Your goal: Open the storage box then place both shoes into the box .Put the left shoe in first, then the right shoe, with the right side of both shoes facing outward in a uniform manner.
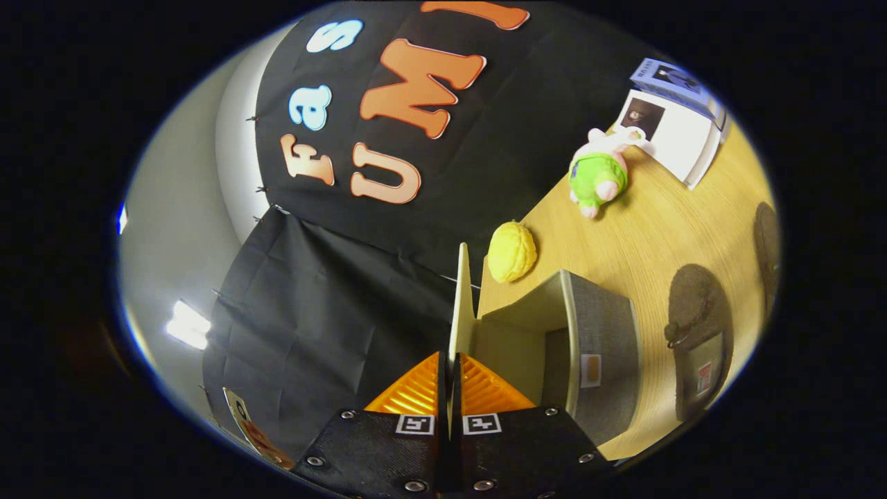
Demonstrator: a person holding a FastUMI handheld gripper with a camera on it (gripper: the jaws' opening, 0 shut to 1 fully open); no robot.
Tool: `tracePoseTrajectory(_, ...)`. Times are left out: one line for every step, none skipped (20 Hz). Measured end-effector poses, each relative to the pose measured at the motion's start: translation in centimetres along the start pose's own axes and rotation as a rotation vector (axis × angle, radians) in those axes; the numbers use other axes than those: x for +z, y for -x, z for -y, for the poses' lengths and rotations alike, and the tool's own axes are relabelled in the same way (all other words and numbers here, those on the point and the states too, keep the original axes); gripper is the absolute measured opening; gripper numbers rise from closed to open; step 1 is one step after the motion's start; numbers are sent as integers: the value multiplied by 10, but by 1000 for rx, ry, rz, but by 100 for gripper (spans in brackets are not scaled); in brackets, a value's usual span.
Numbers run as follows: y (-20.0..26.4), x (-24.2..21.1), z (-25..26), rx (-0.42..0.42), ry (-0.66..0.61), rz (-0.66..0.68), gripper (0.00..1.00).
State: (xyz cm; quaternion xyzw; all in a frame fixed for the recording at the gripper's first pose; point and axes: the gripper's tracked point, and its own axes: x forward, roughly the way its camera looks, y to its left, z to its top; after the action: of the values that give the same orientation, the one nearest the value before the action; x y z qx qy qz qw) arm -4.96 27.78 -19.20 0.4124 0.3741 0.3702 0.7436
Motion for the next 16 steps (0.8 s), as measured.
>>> tracePoseTrajectory(-5,-1,-6,-15,20,-6,1)
tracePoseTrajectory(-10,-1,-15,-30,45,-12,1)
tracePoseTrajectory(-15,-2,-26,-35,75,-16,1)
tracePoseTrajectory(-20,-2,-38,-31,100,-20,1)
tracePoseTrajectory(-27,-7,-53,-20,120,-24,1)
tracePoseTrajectory(-34,-10,-65,-10,139,-32,1)
tracePoseTrajectory(-40,-14,-75,-6,161,-38,1)
tracePoseTrajectory(-48,-17,-83,-11,188,-44,1)
tracePoseTrajectory(-54,-25,-92,-19,215,-52,1)
tracePoseTrajectory(-61,-30,-99,-24,236,-58,1)
tracePoseTrajectory(-68,-39,-105,-26,253,-65,1)
tracePoseTrajectory(-75,-45,-111,-27,268,-71,1)
tracePoseTrajectory(-82,-52,-116,-33,284,-72,1)
tracePoseTrajectory(-89,-58,-119,-42,302,-73,2)
tracePoseTrajectory(-95,-64,-122,-49,319,-74,2)
tracePoseTrajectory(-100,-70,-126,-55,330,-76,2)
